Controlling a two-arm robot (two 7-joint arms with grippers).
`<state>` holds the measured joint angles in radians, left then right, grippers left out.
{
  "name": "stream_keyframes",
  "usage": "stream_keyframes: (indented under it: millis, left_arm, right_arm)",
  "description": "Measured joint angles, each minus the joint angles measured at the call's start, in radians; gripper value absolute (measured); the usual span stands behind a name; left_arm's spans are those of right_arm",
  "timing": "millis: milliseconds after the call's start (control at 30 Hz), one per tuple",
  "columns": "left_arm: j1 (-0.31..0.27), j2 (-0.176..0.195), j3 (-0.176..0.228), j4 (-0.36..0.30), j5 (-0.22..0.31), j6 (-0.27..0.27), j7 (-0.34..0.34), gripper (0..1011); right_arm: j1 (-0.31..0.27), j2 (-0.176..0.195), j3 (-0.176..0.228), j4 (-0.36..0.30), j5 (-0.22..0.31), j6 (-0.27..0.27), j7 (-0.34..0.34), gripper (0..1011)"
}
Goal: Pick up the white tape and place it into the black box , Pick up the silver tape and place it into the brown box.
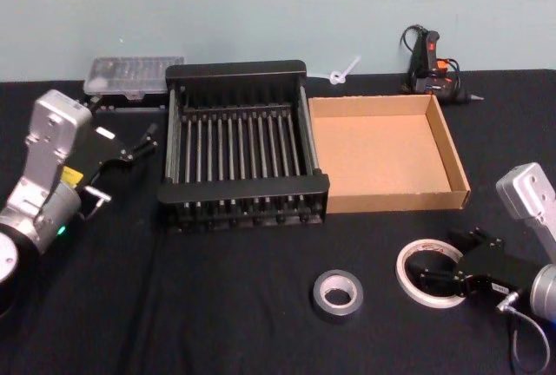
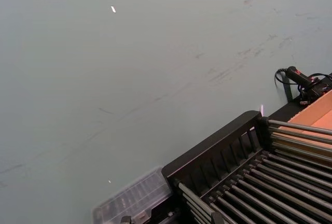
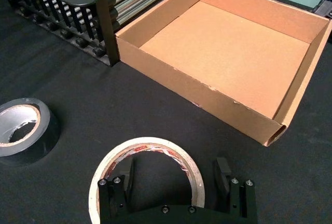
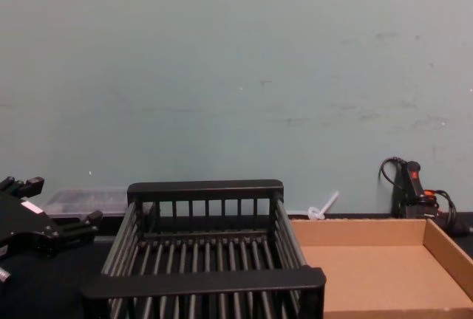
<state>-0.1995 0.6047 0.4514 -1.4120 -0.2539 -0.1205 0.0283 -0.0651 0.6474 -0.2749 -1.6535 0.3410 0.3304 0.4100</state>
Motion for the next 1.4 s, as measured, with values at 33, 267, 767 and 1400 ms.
stream_keyframes:
  millis: [33, 267, 767, 1400]
  left_arm:
    - [0.0, 0.0, 0.0, 0.0, 0.0, 0.0, 0.0, 1001]
    - [0.0, 0.0, 0.0, 0.0, 0.0, 0.0, 0.0, 1001]
    - [0.0, 0.0, 0.0, 0.0, 0.0, 0.0, 0.0, 1001]
    - [0.0, 0.0, 0.0, 0.0, 0.0, 0.0, 0.0, 1001]
  right_arm:
    - [0.0, 0.0, 0.0, 0.001, -0.001, -0.003, 0.0, 1002]
    - [0.0, 0.001, 0.0, 0.002, -0.002, -0.005, 0.0, 1003]
    - [0.0, 0.001, 0.0, 0.001, -0.001, -0.004, 0.0, 941]
    - [0.0, 0.001, 0.0, 0.0, 0.0, -0.003, -0.001, 357]
